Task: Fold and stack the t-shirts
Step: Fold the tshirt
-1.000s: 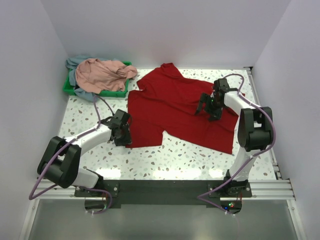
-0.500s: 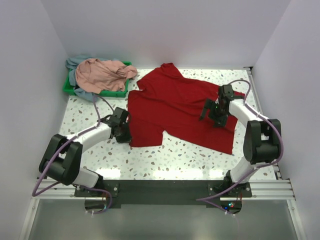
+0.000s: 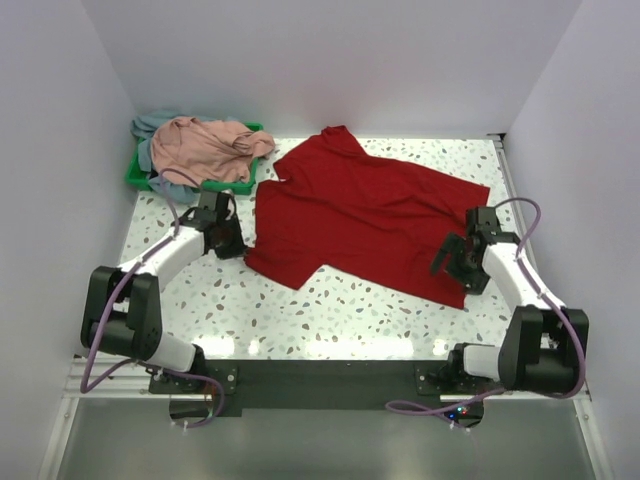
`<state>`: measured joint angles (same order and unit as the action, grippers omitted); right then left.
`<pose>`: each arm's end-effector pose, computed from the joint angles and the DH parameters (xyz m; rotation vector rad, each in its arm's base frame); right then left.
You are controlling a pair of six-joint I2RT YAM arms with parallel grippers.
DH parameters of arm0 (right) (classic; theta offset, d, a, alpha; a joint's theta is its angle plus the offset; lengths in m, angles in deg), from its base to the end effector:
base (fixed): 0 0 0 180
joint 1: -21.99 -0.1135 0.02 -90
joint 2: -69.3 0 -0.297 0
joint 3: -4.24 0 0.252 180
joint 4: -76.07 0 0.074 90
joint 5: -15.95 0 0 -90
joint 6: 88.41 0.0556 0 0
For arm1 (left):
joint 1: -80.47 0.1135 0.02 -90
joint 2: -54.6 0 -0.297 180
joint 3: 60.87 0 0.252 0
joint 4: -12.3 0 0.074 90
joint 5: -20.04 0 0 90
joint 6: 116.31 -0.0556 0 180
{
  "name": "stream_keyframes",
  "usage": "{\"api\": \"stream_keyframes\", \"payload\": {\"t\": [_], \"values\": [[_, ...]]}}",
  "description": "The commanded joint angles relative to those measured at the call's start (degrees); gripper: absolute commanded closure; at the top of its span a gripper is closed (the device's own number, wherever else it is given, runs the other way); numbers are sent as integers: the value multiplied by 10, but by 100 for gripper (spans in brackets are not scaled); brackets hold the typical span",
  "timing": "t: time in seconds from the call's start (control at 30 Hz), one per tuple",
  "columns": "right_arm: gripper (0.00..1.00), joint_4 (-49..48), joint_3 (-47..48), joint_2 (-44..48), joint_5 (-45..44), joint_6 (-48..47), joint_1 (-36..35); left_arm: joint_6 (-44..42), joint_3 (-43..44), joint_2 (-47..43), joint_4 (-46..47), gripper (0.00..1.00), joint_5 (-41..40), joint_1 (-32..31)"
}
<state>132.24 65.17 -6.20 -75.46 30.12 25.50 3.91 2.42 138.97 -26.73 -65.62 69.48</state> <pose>0.2318 -0.0156 0.2153 0.7804 2.6967 0.0695 0.2844 -0.0595 0.2062 -0.4175 2.6257 -0.3440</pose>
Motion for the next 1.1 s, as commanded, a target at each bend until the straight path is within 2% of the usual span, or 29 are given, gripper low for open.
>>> {"api": "stream_keyframes", "payload": {"t": [0.0, 0.2, 0.33, 0.53, 0.7, 0.93, 1.07], "values": [[15, 31, -36, 47, -30, 13, 11, -38, 12, -5, 17, 100, 21, 17], [31, 50, -56, 75, -24, 67, 11, -57, 8, -37, 21, 100, 36, 43], [36, 55, -67, 76, -26, 88, 11, -81, 8, -42, 17, 100, 55, 86], [39, 61, -83, 102, -28, 105, 11, -106, 21, -28, 17, 100, 73, 123], [45, 65, -118, 125, -6, 124, 5, -114, 29, -17, 21, 100, 92, 126], [47, 95, -124, 149, -45, 202, -109, -126, 28, -10, 22, 100, 106, 126], [47, 110, -166, 185, -53, 245, -114, -130, 23, -16, 23, 100, 111, 127]]}}
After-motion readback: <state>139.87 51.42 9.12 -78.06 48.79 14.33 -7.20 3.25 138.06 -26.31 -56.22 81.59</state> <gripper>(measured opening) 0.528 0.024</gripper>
